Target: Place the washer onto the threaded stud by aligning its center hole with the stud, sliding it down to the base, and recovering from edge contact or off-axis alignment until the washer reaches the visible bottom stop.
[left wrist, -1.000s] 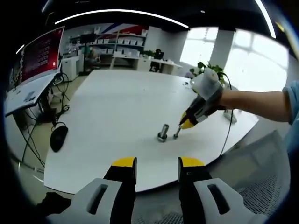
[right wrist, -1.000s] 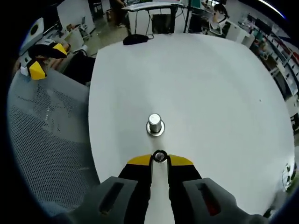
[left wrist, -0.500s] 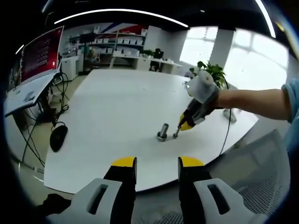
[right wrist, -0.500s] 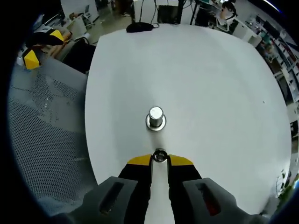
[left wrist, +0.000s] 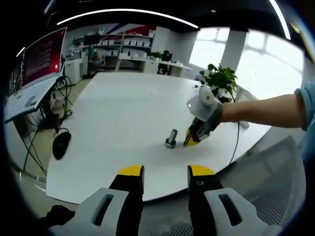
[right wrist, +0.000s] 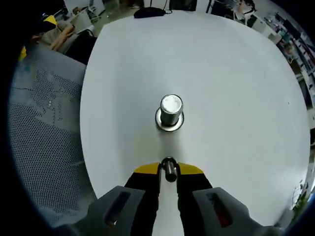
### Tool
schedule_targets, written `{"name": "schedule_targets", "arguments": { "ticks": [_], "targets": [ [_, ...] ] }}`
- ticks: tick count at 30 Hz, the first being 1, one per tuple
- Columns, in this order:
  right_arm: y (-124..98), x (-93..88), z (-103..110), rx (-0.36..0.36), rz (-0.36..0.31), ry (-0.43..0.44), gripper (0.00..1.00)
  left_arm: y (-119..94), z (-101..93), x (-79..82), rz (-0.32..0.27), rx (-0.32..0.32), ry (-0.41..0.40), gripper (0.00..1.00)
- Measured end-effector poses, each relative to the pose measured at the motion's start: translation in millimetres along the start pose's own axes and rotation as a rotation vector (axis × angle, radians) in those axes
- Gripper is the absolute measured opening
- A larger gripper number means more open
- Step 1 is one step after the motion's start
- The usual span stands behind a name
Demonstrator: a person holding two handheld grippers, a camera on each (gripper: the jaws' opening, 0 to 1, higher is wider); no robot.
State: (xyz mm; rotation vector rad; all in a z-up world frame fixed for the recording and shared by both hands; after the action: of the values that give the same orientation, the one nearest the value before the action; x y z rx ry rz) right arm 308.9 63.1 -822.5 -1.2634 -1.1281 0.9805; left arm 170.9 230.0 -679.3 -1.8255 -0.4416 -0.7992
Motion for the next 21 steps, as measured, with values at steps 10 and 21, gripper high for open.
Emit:
{"name": "schedule_targets", "arguments": {
  "ticks": [10, 21],
  "targets": [
    [-1, 3.3, 7, 0.03, -0.073, -0.008, 0.34, 0, -0.1, -0.1, -0.001, 0.001, 0.001, 0.33],
    [-16, -36.9, -13, 0.027, -0.114, 0.14, 0.35, 0, -0.3, 0.1, -0.002, -0.001, 0.003, 0.33]
  ]
}}
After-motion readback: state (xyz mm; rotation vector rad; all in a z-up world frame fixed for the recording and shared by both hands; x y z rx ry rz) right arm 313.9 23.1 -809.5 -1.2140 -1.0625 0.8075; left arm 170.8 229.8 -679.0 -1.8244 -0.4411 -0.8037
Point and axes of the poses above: the point that each gripper's makers call its tool centre point, and the gripper's own axes: y roughly forward along the fingers, z roughly to its left, x roughly out of its top, the point moved 1 cm from there along -y, roughly backward along the fingers, and after that the axes turned 8 degrees about z, right-handed, at the moved point
